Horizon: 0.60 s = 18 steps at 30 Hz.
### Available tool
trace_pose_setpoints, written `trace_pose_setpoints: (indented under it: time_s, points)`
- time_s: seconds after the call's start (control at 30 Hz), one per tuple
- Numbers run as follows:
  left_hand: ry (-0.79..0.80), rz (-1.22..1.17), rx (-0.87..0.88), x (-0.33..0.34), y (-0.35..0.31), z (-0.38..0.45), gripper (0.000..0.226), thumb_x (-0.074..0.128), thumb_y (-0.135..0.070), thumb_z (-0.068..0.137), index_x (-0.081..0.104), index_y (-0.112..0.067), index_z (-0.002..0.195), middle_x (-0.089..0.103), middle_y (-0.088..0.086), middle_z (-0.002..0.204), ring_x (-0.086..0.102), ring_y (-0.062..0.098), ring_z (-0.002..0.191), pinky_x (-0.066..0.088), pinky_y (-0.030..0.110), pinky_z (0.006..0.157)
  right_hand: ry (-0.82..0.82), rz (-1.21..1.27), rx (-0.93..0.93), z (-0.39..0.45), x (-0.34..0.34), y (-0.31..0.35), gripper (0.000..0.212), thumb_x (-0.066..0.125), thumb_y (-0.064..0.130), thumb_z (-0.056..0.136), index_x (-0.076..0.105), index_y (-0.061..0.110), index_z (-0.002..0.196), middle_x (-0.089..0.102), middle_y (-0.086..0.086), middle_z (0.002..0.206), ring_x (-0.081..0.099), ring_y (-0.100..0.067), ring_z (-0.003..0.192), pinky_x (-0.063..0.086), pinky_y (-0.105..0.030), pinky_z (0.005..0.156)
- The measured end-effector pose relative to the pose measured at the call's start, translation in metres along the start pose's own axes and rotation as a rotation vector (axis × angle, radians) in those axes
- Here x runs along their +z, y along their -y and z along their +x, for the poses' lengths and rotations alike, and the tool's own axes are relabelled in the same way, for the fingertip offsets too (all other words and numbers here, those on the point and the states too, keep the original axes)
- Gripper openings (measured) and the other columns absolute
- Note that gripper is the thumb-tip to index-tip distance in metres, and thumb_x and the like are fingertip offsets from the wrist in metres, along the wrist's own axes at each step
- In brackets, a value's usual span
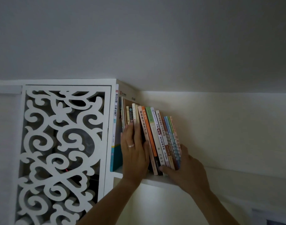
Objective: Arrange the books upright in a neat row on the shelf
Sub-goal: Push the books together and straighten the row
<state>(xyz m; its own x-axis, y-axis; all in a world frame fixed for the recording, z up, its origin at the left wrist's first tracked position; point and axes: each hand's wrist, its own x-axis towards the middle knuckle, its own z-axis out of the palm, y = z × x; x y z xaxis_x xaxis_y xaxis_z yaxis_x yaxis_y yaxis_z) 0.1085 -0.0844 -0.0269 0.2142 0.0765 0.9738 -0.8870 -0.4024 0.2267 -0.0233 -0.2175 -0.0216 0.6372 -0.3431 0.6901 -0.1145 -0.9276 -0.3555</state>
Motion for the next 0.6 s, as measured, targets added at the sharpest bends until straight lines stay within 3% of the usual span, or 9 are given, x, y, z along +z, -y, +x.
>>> trace_pose_setpoints:
  time_s: [0.13, 0.23, 0.33, 0.4, 0.47, 0.6]
  points:
    - [-0.025, 0.046, -0.074, 0.0, 0.002, 0.0, 0.058, 0.033, -0.042, 0.108, 0.036, -0.012, 0.158, 0.024, 0.013, 0.165, 0.023, 0.029, 0.155, 0.029, 0.056, 0.122, -0.008, 0.034, 0.017, 0.005, 0.012, 0.012, 0.108, 0.07, 0.082, 0.06, 0.029, 0.028, 0.143, 0.063, 0.009, 0.131, 0.069, -0.009, 0.099, 0.05, -0.011, 0.071]
    - [-0.055, 0.078, -0.094, -0.001, 0.003, -0.002, 0.064, 0.023, -0.054, 0.11, 0.04, -0.014, 0.157, 0.022, 0.02, 0.164, 0.025, 0.036, 0.154, 0.033, 0.056, 0.121, -0.005, 0.095, 0.014, 0.011, 0.027, 0.022, 0.112, 0.075, 0.079, 0.057, 0.03, 0.023, 0.143, 0.063, 0.006, 0.131, 0.069, -0.011, 0.102, 0.05, -0.012, 0.073]
    - [-0.063, 0.017, -0.126, -0.004, 0.002, -0.001, 0.062, 0.018, -0.054, 0.11, 0.038, -0.02, 0.158, 0.016, 0.016, 0.167, 0.022, 0.031, 0.155, 0.033, 0.051, 0.123, -0.002, 0.13, 0.015, 0.018, 0.033, 0.026, 0.113, 0.08, 0.074, 0.057, 0.029, 0.02, 0.142, 0.063, 0.004, 0.131, 0.069, -0.014, 0.103, 0.047, -0.009, 0.069]
    - [-0.055, -0.063, -0.157, -0.004, 0.003, -0.001, 0.056, 0.021, -0.049, 0.111, 0.036, -0.023, 0.158, 0.014, 0.009, 0.167, 0.019, 0.023, 0.156, 0.03, 0.043, 0.124, 0.006, 0.138, 0.03, 0.02, 0.037, 0.026, 0.119, 0.078, 0.078, 0.053, 0.026, 0.019, 0.142, 0.063, 0.003, 0.13, 0.069, -0.016, 0.103, 0.054, -0.016, 0.072]
    - [-0.088, -0.119, -0.189, -0.003, 0.005, -0.001, 0.051, 0.03, -0.036, 0.11, 0.037, -0.016, 0.156, 0.02, 0.008, 0.165, 0.021, 0.018, 0.155, 0.03, 0.041, 0.125, -0.022, 0.138, 0.062, 0.018, 0.04, 0.027, 0.132, 0.066, 0.094, 0.04, 0.022, 0.023, 0.143, 0.062, 0.002, 0.127, 0.068, -0.019, 0.103, 0.06, -0.03, 0.077]
    - [-0.141, -0.168, -0.244, -0.002, 0.004, -0.003, 0.043, 0.041, -0.017, 0.107, 0.038, -0.008, 0.149, 0.032, 0.01, 0.157, 0.038, 0.021, 0.146, 0.045, 0.043, 0.116, -0.065, 0.129, 0.054, 0.014, 0.043, 0.024, 0.141, 0.056, 0.102, 0.032, 0.022, 0.024, 0.145, 0.06, 0.001, 0.127, 0.064, -0.022, 0.105, 0.061, -0.042, 0.079]
